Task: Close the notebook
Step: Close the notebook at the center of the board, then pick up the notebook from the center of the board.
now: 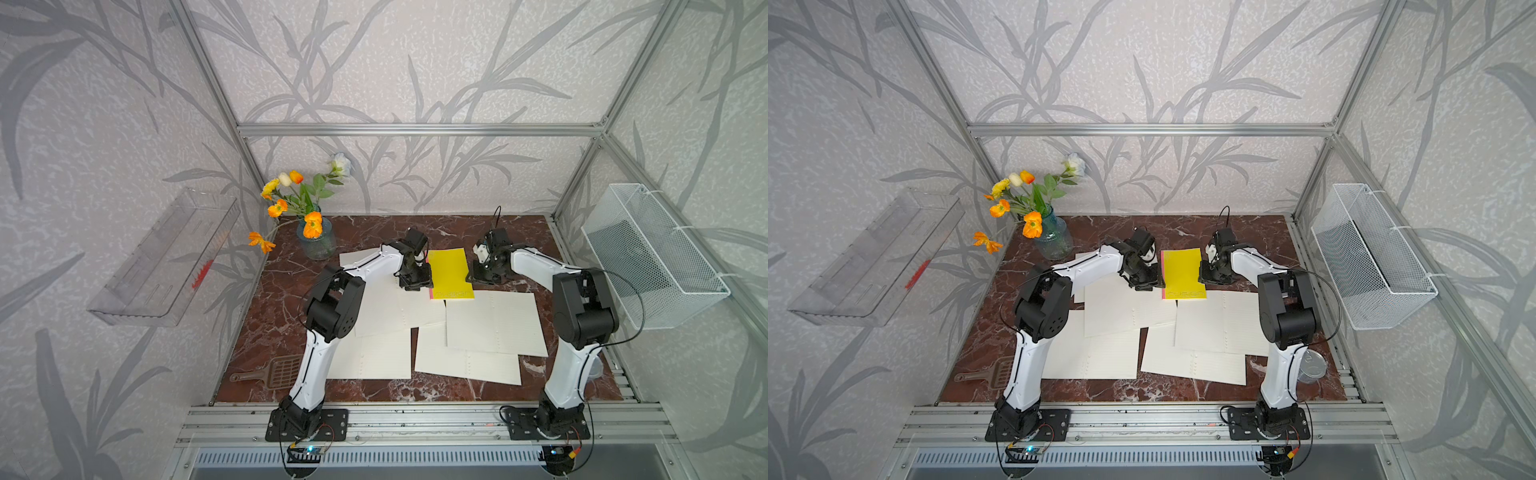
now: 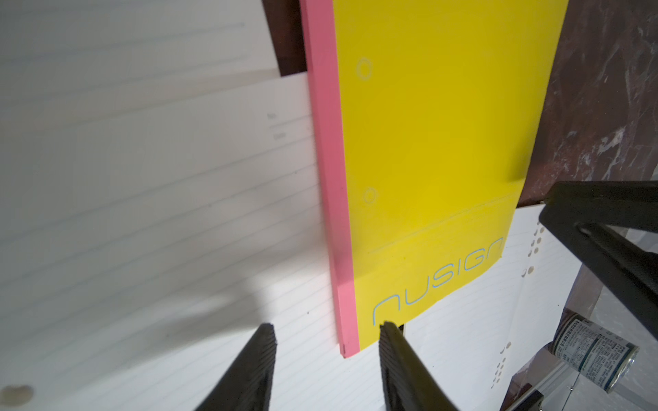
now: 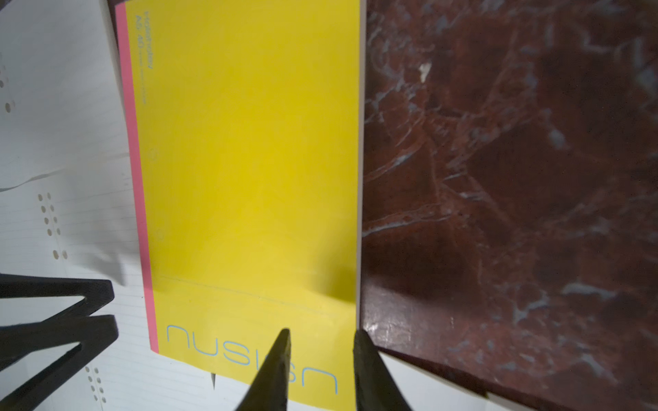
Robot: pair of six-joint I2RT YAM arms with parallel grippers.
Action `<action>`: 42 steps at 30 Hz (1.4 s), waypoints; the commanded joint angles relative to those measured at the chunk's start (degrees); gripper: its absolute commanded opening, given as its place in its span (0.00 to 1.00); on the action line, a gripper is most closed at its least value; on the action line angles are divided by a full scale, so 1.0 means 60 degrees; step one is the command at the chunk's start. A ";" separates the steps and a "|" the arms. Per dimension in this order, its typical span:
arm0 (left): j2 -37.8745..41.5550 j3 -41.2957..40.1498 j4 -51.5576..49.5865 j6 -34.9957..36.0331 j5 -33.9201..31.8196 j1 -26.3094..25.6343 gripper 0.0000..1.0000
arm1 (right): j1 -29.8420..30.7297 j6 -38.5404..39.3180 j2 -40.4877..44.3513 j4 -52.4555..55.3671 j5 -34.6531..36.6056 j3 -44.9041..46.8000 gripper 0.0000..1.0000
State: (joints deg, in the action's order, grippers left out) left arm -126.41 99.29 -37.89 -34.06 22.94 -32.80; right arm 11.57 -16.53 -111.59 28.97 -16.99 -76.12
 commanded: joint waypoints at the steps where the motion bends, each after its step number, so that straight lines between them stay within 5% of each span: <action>1: -0.0206 0.0252 0.0094 -0.0131 0.0249 -0.0071 0.48 | 0.0034 0.0002 -0.0179 0.0013 0.0020 -0.0029 0.29; 22: -0.0822 0.0475 0.0851 -0.0737 0.0911 -0.0187 0.49 | 0.0143 -0.0199 -0.0432 -0.0368 0.0006 0.0461 0.25; 42: 0.0554 -0.2470 0.5390 -0.2072 0.0830 -0.0265 0.47 | 0.0473 -0.0390 -0.0455 -0.0755 -0.0093 0.0892 0.22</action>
State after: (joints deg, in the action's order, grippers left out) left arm -123.68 85.67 -11.03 -45.74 28.42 -32.95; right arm 12.38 -18.41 -113.10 24.23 -15.05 -72.55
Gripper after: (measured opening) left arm 0.473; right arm 0.226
